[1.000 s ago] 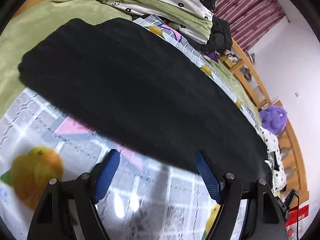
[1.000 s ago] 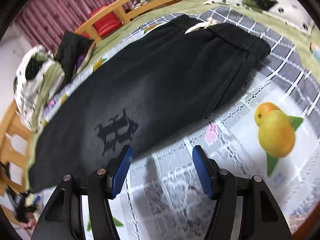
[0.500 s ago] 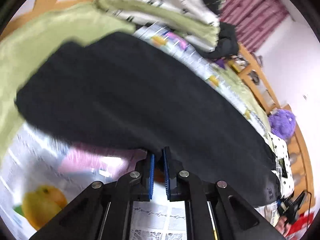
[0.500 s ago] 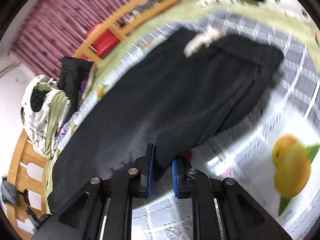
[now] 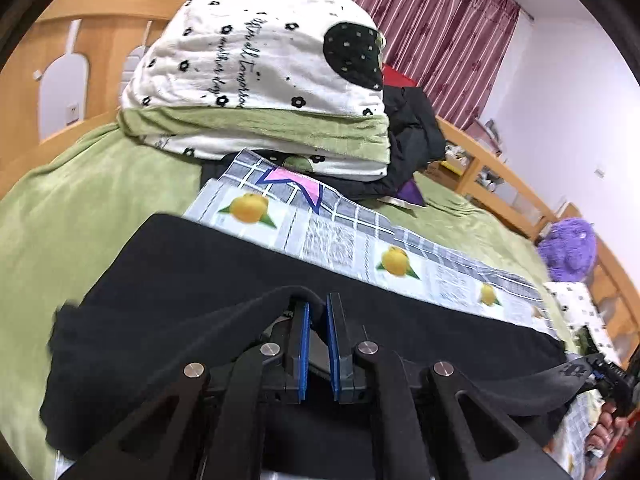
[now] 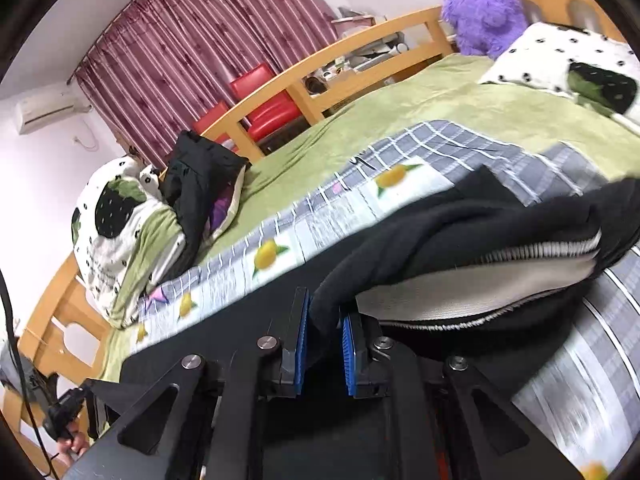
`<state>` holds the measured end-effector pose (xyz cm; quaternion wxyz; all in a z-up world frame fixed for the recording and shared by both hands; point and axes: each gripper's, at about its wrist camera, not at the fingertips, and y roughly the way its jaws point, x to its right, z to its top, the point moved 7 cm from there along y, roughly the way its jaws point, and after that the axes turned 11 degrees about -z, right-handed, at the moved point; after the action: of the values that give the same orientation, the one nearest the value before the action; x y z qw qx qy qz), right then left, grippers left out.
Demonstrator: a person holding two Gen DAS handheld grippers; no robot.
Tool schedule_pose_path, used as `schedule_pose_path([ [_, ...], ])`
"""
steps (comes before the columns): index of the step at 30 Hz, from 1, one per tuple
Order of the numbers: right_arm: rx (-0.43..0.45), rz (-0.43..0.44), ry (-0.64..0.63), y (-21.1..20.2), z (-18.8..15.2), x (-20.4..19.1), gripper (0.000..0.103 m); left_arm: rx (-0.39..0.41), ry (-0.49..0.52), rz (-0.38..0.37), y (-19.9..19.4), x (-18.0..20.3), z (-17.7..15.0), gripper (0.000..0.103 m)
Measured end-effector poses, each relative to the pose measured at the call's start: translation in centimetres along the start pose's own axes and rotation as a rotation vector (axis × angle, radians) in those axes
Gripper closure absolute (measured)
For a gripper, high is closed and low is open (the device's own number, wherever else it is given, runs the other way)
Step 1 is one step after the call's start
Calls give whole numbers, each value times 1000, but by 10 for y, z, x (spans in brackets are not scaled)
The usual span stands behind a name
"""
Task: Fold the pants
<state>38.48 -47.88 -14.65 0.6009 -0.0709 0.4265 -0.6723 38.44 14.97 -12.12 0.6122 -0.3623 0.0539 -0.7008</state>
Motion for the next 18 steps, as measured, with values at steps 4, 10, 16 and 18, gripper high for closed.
schedule_pose_path([
  [4, -44, -34, 17, 64, 24, -5, 88, -20, 39, 48, 48, 3, 10, 94],
  [10, -123, -142, 20, 140, 27, -5, 73, -71, -4, 97, 82, -13, 8, 89],
  [16, -148, -116, -3, 112, 0, -9, 61, -65, 31, 112, 44, -8, -4, 43],
  [18, -155, -127, -42, 95, -15, -10, 61, -86, 54, 98, 19, -6, -18, 42],
])
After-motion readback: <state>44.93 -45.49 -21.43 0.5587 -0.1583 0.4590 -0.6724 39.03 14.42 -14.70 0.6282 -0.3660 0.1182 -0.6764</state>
